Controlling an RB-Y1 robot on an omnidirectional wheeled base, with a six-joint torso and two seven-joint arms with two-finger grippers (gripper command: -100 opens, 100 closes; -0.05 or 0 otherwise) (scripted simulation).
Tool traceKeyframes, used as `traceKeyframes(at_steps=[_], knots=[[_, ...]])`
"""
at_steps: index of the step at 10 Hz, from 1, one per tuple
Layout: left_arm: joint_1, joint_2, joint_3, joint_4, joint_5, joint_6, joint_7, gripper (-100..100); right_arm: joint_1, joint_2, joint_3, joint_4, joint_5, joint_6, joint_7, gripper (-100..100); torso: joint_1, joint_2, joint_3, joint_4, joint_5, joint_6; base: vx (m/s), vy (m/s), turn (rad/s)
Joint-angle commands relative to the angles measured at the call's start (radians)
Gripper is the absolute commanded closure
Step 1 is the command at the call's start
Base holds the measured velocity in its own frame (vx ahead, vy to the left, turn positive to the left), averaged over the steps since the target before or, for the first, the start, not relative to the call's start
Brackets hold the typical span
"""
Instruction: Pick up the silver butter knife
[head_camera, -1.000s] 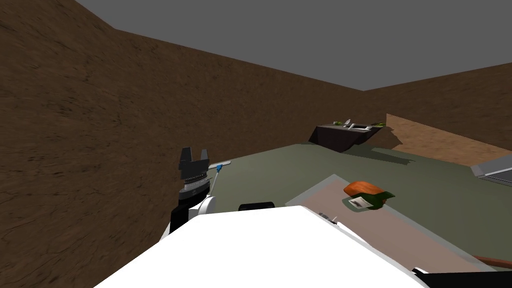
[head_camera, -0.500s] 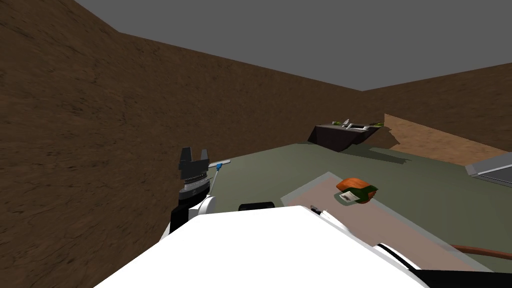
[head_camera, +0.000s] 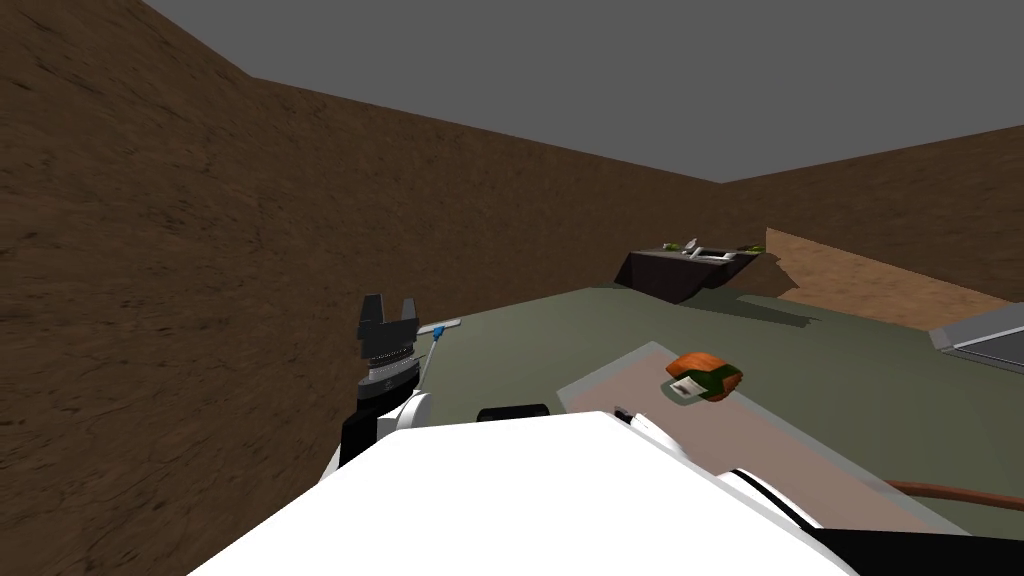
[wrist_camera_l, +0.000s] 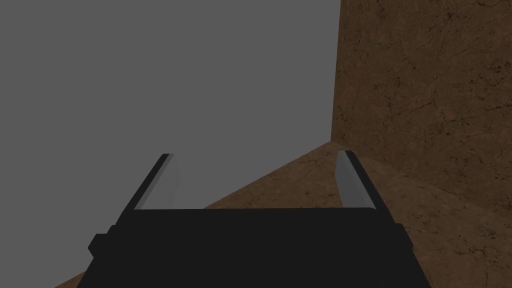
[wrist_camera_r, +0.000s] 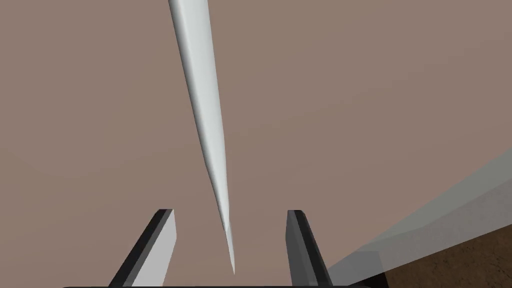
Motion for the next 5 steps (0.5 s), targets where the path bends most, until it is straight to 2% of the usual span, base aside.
traceKeyframes(at_steps=[1,4,5], knots=[[0.000,0.000,0.000,0.000,0.000,0.000,0.000,0,0.000,0.000,0.000,0.000,0.000,0.000,0.000,100,0.000,0.000,0.000,0.000,0.000,0.000,0.000,0.000,0.000],[0.000,0.000,0.000,0.000,0.000,0.000,0.000,0,0.004,-0.001,0.000,0.004,0.001,0.006,0.001,100,-0.001,0.001,0.002,0.003,-0.001,-0.002,-0.001,0.000,-0.003],[0.000,0.000,0.000,0.000,0.000,0.000,0.000,0,0.004,-0.001,0.000,0.004,0.001,0.006,0.002,0,-0.001,0.001,0.002,0.003,-0.001,-0.001,0.000,0.000,0.000]])
